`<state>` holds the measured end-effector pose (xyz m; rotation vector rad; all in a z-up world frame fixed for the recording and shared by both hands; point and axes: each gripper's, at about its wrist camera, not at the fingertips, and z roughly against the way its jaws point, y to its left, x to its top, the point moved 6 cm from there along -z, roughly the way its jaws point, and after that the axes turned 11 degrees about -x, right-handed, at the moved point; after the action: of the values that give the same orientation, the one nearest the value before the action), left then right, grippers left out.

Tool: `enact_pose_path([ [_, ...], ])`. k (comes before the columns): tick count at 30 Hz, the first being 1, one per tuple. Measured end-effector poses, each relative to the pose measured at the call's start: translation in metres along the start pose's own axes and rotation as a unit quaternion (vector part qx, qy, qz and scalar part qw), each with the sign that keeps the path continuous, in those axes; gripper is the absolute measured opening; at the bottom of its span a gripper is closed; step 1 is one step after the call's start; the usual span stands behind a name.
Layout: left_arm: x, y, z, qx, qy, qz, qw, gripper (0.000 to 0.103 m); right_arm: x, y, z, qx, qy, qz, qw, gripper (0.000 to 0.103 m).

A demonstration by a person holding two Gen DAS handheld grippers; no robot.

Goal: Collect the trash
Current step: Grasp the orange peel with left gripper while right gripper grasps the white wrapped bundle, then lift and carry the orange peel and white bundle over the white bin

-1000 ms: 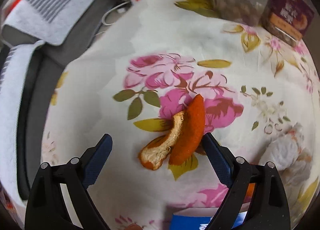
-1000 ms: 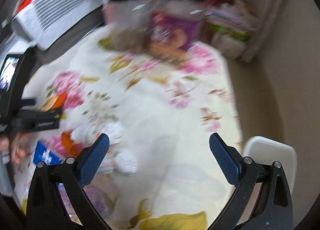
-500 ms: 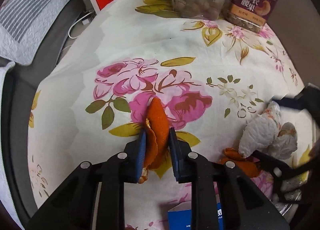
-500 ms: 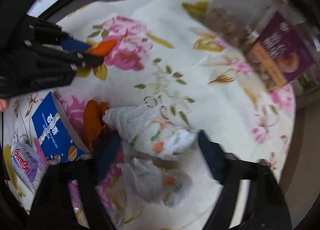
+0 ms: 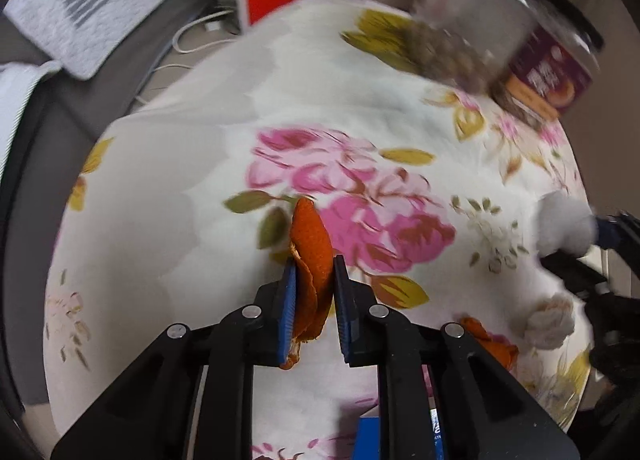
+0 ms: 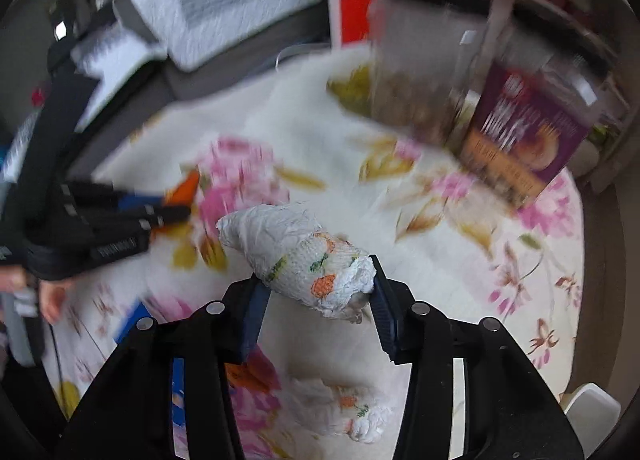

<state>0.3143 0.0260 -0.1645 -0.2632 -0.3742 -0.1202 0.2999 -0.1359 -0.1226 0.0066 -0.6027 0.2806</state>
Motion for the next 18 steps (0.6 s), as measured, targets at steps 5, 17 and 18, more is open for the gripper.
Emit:
enact_pose_path([
  [5,0.008,0.01,0.031,0.017,-0.047,0.024,0.9985,0.018,0.016,-0.014,0.038,-0.008,-0.06,-0.04,0.997,0.045],
  [17,0.007,-0.021,0.106,0.028,-0.16,0.06,0.9848,0.018,0.019,-0.033,0.106,-0.055,-0.156,-0.094,0.982,0.045],
  [18,0.006,-0.026,0.111,0.026,-0.168,0.061,0.9835,0.018,0.017,-0.034,0.113,-0.062,-0.163,-0.098,0.98,0.045],
])
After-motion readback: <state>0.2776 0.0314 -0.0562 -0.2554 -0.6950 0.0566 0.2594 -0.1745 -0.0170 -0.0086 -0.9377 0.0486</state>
